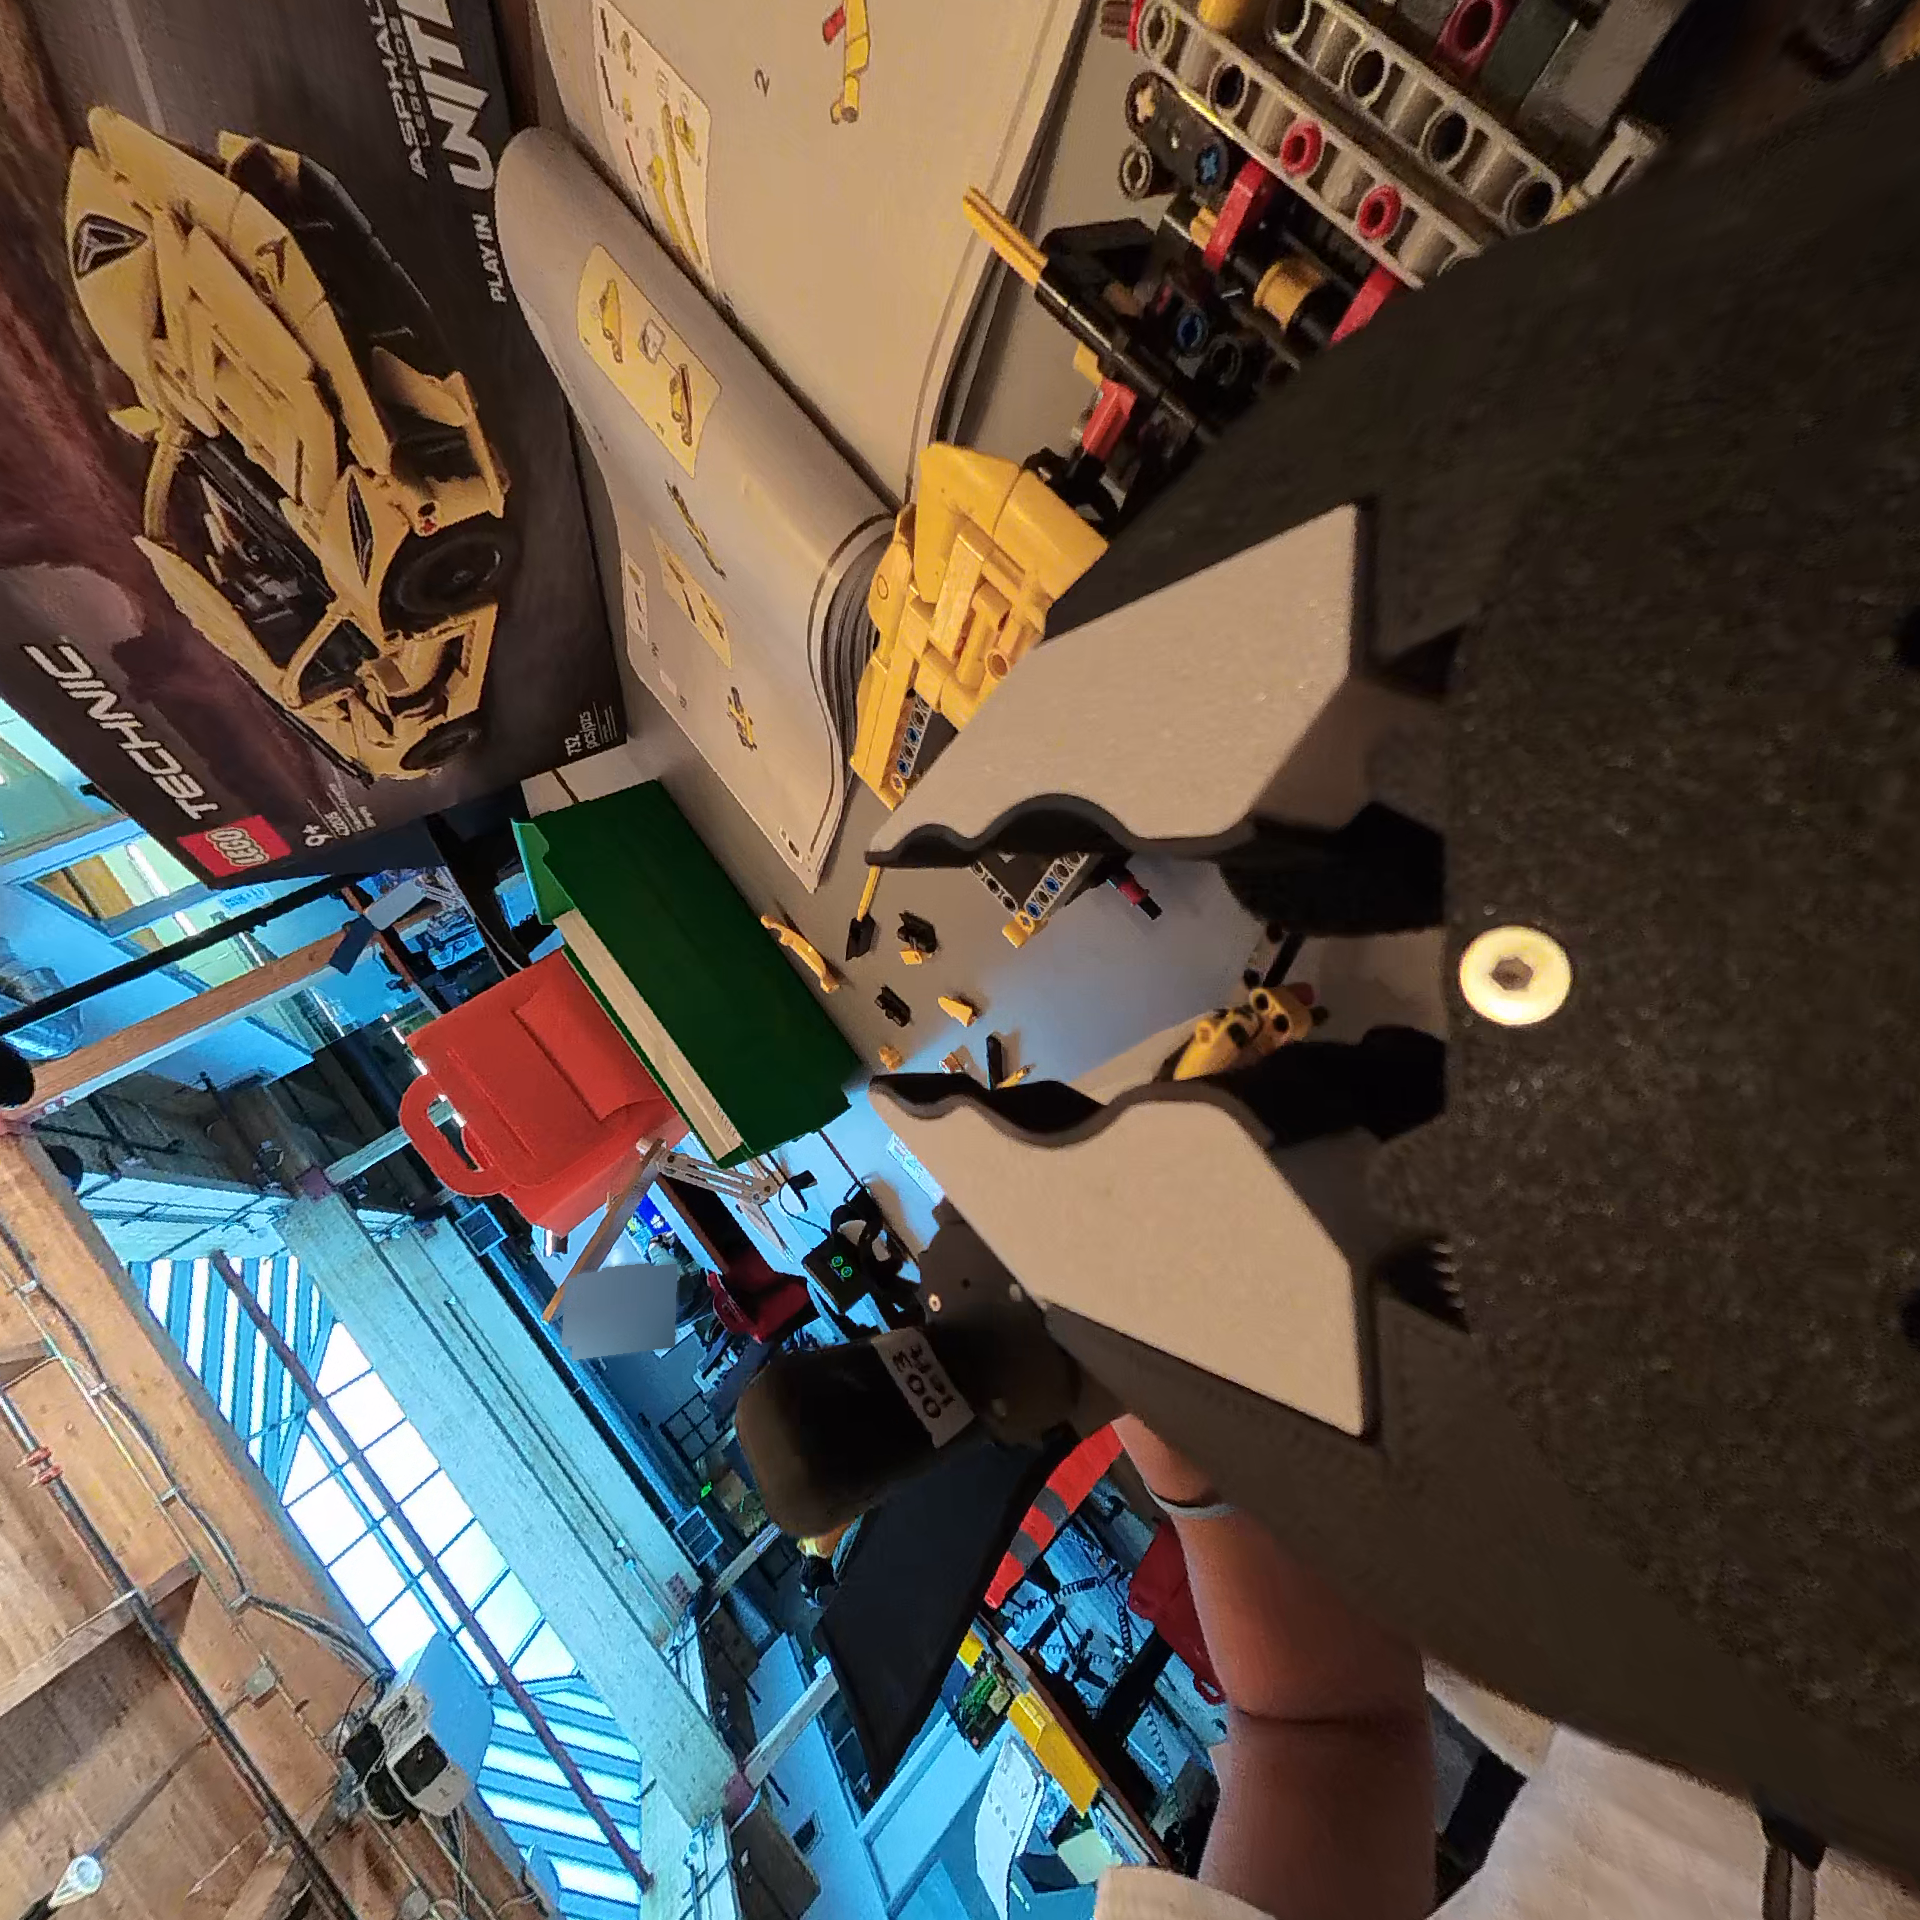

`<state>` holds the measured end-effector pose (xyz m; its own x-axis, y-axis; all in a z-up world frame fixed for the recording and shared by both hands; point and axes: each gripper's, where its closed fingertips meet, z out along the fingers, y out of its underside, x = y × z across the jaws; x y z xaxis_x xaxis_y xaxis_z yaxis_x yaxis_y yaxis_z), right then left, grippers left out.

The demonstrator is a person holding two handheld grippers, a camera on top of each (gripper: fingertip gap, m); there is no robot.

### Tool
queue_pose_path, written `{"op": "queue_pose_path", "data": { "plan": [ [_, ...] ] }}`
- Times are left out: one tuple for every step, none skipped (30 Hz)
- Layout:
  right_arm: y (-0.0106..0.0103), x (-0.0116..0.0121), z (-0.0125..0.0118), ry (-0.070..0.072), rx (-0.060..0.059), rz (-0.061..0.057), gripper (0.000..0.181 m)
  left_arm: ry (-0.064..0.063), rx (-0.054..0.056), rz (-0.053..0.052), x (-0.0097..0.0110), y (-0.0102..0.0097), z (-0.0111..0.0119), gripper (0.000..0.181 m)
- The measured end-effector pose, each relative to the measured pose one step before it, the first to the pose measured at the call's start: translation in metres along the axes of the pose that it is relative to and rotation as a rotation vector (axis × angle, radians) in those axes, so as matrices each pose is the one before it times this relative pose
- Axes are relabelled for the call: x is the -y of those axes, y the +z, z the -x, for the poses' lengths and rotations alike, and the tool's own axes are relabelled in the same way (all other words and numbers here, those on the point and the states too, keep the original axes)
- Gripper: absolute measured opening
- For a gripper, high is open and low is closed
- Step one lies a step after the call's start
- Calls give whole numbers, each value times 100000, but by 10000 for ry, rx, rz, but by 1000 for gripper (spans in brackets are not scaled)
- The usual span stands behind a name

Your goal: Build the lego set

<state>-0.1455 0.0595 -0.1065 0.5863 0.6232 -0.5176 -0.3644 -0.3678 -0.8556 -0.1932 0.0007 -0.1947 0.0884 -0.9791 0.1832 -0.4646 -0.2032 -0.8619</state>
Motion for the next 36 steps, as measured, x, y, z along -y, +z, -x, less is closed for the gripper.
{"op": "queue_pose_path", "data": {
  "plan": [
    [-17, 8, -79, 50, -15, 1, 38, 27, 20, 66, -94, 88, 18, 16],
    [-17, -8, -88, 41, -22, 1, 38, -8, 4, 63, -125, 69, 19, 16],
    [-21, 3, -65, 43, -15, -2, 37, -31, 0, 71, -144, 59, 29, 16],
    [-10, -11, -46, 46, 1, 2, 37, -18, 30, 61, -105, 52, 64, 16],
    [-10, -20, -59, 54, -7, 11, 37, 23, 35, 45, -80, 45, 49, 16],
    [0, -18, -62, 51, -12, 7, 37, 58, 4, 38, -73, 46, -31, 16],
    [-15, -1, -31, 35, -3, -1, 37, 80, -2, 44, -71, 76, -76, 16],
    [-11, 23, -16, 18, -4, -5, 37, 81, -34, 91, -140, 101, -138, 16],
    [-16, 14, -14, -1, -6, -7, 36, 49, -149, 100, -131, 111, -274, 16],
    [-13, 19, -22, -6, -9, -2, 36, 17, -153, 31, -33, 71, -261, 16],
    [-5, -10, -13, -5, -7, 7, 36, 37, -22, -8, 28, 25, -98, 16],
    [2, -14, -1, 0, -5, 7, 36, 47, 67, 32, -42, 29, 38, 16],
    [2, -14, 4, -4, 0, 7, 36, 56, 26, 82, -116, 66, -20, 16],
    [21, -50, -13, 0, -5, 21, 36, 100, -32, 100, -135, 95, -130, 16],
    [26, -59, -20, 6, -5, 33, 36, 143, 2, 103, -131, 108, -143, 16],
    [12, -41, -5, 11, -5, 24, 36, 169, 44, 111, -130, 120, -106, 16],
    [12, -12, -12, -1, -4, 3, 36, 191, 48, 100, -122, 111, -114, 16],
    [11, -6, -2, -14, -7, 5, 36, 202, 65, 38, -34, 73, -86, 16],
    [13, -31, -26, -12, -12, 22, 36, 166, 64, 19, -11, 44, -64, 16],
    [7, -41, -34, -2, -11, 20, 36, 112, 45, 18, -22, 31, -48, 16],
    [7, -32, -22, 5, -10, 11, 36, 80, 31, 14, -9, 17, -31, 16],
    [0, -26, -11, 12, -2, 10, 36, 71, 32, 10, -10, 25, -16, 16],
    [-4, 1, -1, 6, 5, 5, 36, 70, 35, 11, -7, 10, -12, 16],
    [-6, 6, -17, -3, -6, -1, 36, 79, 46, 10, -7, 25, 0, 17],
    [-9, 20, -18, -11, -12, -8, 36, 94, 38, 14, -7, 29, -20, 21],
    [-24, 25, -38, -9, -18, -7, 36, 98, 67, 17, -4, 34, 22, 26],
    [-29, 42, -56, 1, -23, -11, 36, 104, 48, -8, 17, 13, -20, 27],
    [-53, 67, -64, -3, -35, -26, 36, 90, 31, -57, 80, -33, -44, 28],
    [-77, 94, -86, -17, -51, -33, 36, 61, 15, -90, 131, -74, -45, 28],
    [-86, 102, -110, -20, -54, -31, 36, 36, -34, -107, 149, -71, -91, 28],
    [-79, 103, -128, -8, -56, -29, 37, 16, -70, -134, 196, -94, -125, 29],
    [-93, 92, -175, -2, -75, -28, 36, -2, -37, -159, 228, -120, -44, 29],
    [-92, 105, -193, -25, -93, -30, 37, -26, -26, -189, 274, -136, -14, 30],
    [-133, 135, -279, -85, -145, -14, 37, -58, -6, -222, 321, -195, 69, 31],
    [-197, 170, -447, -142, -251, 10, 38, -100, 39, -287, 434, -288, 204, 31],
    [-274, 221, -600, -207, -350, 7, 38, -151, 90, -424, 628, -416, 354, 32]
  ]
}}
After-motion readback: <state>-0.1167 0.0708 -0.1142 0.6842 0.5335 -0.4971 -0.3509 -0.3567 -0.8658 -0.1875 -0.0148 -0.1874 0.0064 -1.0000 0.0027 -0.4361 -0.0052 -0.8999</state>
